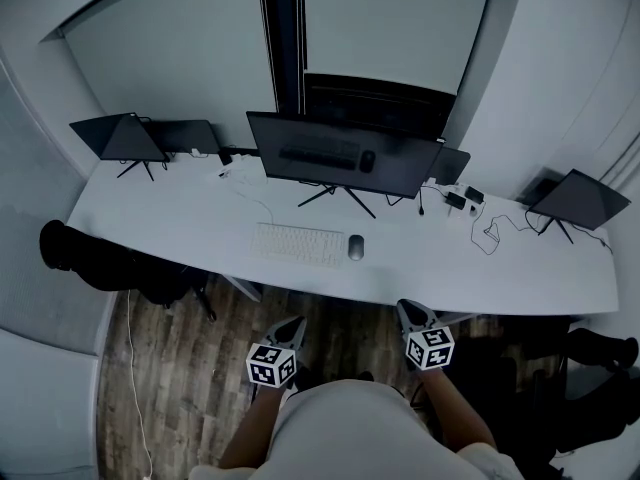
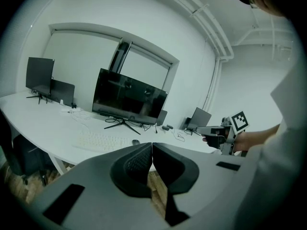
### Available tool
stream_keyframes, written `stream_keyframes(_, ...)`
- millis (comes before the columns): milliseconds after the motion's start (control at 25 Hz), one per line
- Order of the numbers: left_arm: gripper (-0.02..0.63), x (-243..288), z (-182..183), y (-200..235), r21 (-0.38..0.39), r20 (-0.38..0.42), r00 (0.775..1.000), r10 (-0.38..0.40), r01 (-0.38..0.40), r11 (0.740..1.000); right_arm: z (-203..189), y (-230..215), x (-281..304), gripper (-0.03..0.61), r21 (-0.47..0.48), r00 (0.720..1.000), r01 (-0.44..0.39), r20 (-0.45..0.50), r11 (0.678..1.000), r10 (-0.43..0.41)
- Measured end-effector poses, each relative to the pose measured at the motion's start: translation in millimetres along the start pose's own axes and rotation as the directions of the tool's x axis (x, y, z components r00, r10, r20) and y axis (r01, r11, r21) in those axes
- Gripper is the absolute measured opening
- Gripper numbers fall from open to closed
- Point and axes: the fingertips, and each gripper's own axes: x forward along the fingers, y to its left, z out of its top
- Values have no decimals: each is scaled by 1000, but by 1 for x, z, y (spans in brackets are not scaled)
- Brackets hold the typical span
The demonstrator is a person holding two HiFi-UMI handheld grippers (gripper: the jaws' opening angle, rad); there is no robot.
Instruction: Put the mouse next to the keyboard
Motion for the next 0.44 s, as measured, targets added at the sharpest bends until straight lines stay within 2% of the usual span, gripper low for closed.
stream_keyframes(440,18,7,6,1,5,13,1000,8,-8,1000,3,-5,6,40,5,1000,-5,7,1000,5)
